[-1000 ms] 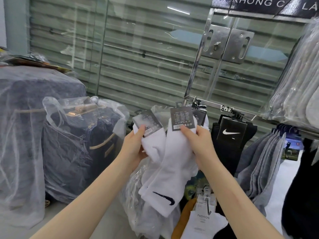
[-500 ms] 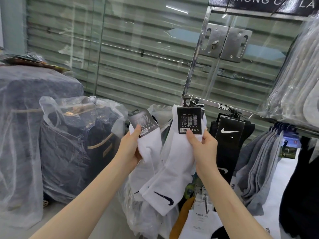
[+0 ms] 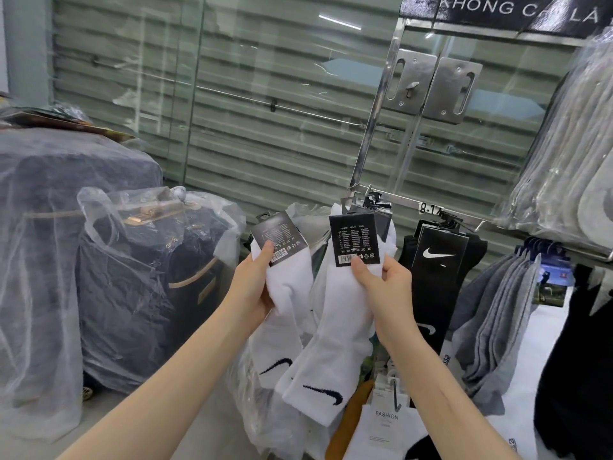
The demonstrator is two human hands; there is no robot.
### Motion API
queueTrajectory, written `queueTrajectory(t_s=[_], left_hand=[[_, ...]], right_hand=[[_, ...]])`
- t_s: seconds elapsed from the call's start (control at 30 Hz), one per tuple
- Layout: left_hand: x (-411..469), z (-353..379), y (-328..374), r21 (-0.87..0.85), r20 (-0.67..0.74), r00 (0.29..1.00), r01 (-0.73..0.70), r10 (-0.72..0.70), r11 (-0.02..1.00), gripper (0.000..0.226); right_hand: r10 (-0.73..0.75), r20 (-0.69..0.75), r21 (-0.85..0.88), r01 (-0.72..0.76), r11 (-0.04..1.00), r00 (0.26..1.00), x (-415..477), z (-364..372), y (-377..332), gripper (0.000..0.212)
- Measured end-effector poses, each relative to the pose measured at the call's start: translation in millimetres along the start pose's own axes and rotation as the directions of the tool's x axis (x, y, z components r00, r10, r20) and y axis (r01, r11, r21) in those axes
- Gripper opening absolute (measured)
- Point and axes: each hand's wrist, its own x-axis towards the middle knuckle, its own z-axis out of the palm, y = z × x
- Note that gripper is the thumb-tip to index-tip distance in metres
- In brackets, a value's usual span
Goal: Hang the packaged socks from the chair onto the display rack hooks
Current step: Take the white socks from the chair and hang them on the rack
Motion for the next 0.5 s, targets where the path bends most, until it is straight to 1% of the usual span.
queueTrajectory(t_s=[0.07, 0.17, 0.33, 0.43, 0.5], left_hand=[[-0.4, 0.6, 1.0, 0.002, -0.001, 1.0, -0.001, 0.001, 1.0, 0.02], [-1.0, 1.8, 1.8, 0.01, 0.004, 1.0, 0.0, 0.0, 1.0, 0.02], [-2.3, 2.8, 2.0, 0.01, 0.014, 1.0, 0.004, -0.004, 1.0, 0.02], [-3.0, 2.0, 3.1, 0.006, 0.021, 1.0, 0.01, -0.01, 1.0, 0.02], [-3.6, 3.1, 5.0, 0.017, 0.034, 0.999, 0.012, -0.012, 1.0, 0.02]], right_hand=[[-0.017, -0.022, 0.013, 0.018, 1.0, 1.0, 4.3, 1.6, -5.5, 0.014], [-0.008, -0.074, 0.082, 0.014, 0.997, 0.997, 11.7, 0.0, -11.9, 0.018], [0.081, -0.08, 0.13, -0.07, 0.989, 0.993, 6.2, -4.2, -1.8, 0.016], [0.079, -0.087, 0.101, -0.07, 0.992, 0.993, 5.6, -3.2, 0.6, 0.015], [0.076, -0.127, 0.037, -0.071, 0.997, 0.989, 9.5, -2.9, 0.9, 0.015]])
